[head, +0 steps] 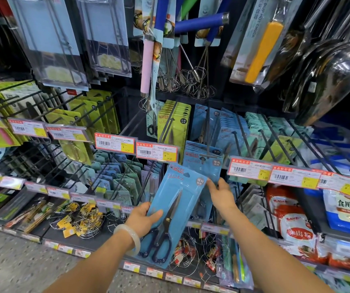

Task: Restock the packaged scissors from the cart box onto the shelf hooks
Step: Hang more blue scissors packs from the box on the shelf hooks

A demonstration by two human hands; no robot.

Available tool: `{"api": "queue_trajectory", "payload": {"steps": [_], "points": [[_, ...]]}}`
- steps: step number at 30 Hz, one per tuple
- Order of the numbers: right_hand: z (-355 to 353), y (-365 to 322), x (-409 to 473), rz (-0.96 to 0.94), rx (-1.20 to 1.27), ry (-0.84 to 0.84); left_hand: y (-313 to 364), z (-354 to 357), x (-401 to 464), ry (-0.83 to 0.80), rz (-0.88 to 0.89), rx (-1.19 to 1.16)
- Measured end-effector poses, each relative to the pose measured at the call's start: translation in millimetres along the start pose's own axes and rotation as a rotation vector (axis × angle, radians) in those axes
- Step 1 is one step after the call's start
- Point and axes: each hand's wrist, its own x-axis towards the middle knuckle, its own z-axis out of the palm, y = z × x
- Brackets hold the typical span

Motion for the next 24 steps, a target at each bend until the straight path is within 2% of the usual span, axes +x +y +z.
{"api": "queue_trajectory", "payload": {"steps": [6,14,19,21,22,24], "points": [[-2.0,0.6,9.2,-0.014,-0.136,-0.032,-2.0,-4.3,-0.3,0.015,-0.002,0.008],[4.3,-12.2,29.0,0.124,-0.239,0.002,-2.7,-4.4,3.6,0.013,-0.019,0.0],[4.6,-19.6,19.3,0.321,-0.148,-0.017,-1.7,1.4,5.4,0.01,-0.026,-0.032],[4.9,-13.5,5.8,0.307,-0.084,-0.072,-1.2,5.3,6.7,-0.007,-0.033,-0.064],[5.6,-7.1,-0.8,0.287,0.025,-0.097,-0.9,8.1,7.8,-0.015,-0.036,-0.086],[4.6,-0.3,-19.5,0.275,0.423,-0.165,0.6,14.9,10.9,-0.016,-0.031,-0.12]]}}
